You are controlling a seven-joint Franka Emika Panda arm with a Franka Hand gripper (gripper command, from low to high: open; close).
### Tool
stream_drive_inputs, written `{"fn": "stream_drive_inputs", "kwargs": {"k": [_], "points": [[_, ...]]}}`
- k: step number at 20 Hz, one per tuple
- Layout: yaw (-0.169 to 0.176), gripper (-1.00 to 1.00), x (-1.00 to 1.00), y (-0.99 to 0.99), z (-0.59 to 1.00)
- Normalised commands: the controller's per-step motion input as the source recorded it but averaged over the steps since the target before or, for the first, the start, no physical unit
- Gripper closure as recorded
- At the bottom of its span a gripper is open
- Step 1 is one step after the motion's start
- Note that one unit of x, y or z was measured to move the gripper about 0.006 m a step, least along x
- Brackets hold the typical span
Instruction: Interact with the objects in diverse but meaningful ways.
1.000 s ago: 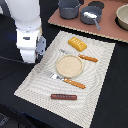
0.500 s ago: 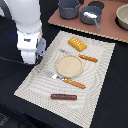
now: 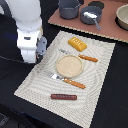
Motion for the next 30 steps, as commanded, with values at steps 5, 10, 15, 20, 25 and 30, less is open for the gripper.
{"fn": "stream_drive_inputs", "kwargs": {"k": [5, 10, 15, 20, 25, 30], "points": [[-0.102, -1.0, 0.55, 0.15, 0.7], [-0.025, -1.0, 0.88, -0.04, 0.5], [0.0, -1.0, 0.95, -0.26, 0.38], [0.0, -1.0, 0.77, -0.34, 0.4], [0.0, -1.0, 0.78, -0.35, 0.43], [0.0, -1.0, 0.64, -0.4, 0.48]]}}
